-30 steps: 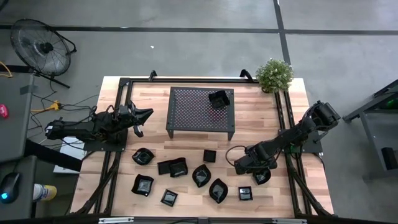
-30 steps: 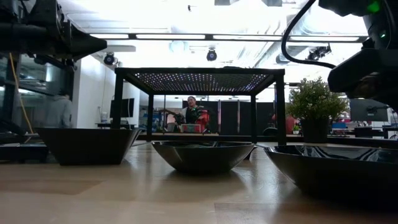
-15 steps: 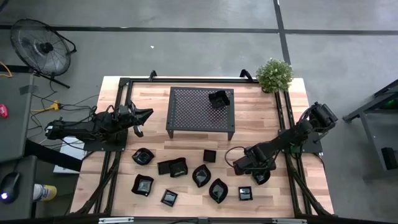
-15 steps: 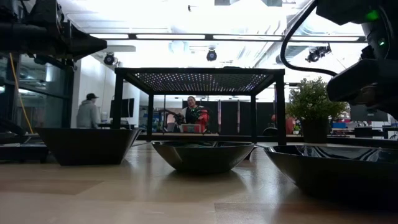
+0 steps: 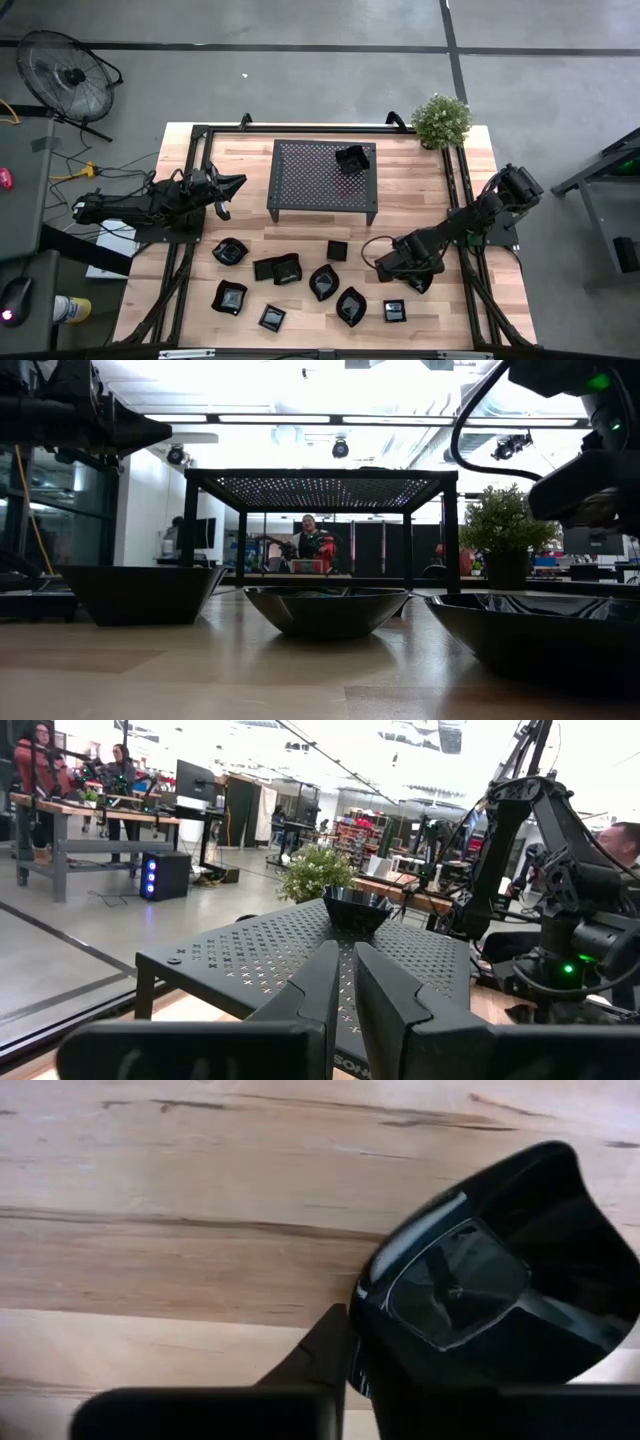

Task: Pick & Place Mini shaped plates
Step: Put the black leaf-shaped plate on the shelf

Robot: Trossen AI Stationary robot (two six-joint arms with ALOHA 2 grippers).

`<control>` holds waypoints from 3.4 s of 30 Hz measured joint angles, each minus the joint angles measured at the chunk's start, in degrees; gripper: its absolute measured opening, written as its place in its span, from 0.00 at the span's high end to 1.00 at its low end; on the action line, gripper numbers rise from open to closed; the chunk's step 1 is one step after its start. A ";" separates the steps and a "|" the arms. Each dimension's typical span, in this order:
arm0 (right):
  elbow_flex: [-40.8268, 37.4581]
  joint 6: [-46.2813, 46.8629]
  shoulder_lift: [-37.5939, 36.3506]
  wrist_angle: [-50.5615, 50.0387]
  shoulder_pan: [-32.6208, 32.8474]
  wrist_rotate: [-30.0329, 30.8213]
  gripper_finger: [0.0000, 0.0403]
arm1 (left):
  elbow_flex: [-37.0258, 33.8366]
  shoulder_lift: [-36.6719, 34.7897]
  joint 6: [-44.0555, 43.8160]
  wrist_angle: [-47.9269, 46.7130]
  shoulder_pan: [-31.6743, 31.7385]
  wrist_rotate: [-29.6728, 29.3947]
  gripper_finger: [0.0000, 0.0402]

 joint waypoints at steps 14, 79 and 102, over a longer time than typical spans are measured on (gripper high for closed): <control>0.70 -1.67 -1.83 -0.07 -0.02 0.41 0.99 | 0.02 -0.02 0.00 0.00 0.00 0.00 0.92; 50.21 -87.88 1.52 -46.47 -15.71 19.17 1.00 | 0.02 0.00 0.00 0.00 0.00 0.00 0.92; 70.22 -149.58 18.53 -36.01 -20.78 32.28 1.00 | 0.00 0.00 -0.02 0.00 0.00 0.00 0.92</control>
